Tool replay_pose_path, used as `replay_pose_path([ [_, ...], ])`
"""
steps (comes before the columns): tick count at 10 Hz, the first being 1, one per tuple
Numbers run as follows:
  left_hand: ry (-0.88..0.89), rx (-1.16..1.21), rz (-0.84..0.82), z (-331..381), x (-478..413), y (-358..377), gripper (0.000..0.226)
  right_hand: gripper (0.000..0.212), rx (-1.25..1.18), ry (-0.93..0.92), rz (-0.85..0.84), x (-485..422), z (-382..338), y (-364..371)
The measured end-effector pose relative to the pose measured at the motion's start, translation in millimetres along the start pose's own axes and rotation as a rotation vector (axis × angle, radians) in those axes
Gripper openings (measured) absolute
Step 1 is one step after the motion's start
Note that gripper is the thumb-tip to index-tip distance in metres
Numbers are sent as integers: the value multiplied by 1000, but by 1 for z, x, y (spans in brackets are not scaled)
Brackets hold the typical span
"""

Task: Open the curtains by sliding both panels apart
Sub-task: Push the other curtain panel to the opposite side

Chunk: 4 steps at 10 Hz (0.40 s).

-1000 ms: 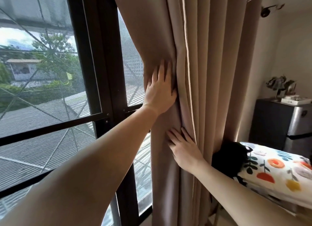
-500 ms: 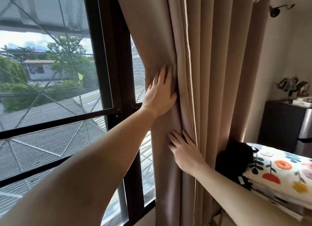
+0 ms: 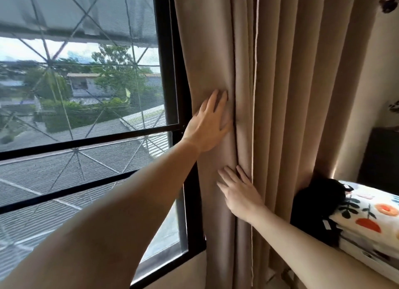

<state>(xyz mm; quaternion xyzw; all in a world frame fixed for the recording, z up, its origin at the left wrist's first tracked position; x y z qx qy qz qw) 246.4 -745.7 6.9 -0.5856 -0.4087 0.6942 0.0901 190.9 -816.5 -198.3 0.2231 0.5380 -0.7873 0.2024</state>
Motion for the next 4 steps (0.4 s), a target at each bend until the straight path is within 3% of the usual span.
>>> replay_pose_path([
  [4, 36, -48, -19, -41, 97, -107, 79, 49, -72, 13, -19, -3, -118, -76],
])
Point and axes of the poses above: each hand's wrist, its own x-axis away from the middle knuckle, its own y-axis out of the palm, z = x × y, the point moved 8 cm from there along -x, towards the middle knuckle, and after that the axes turned 3 degrees about y, right-handed, at the moved point
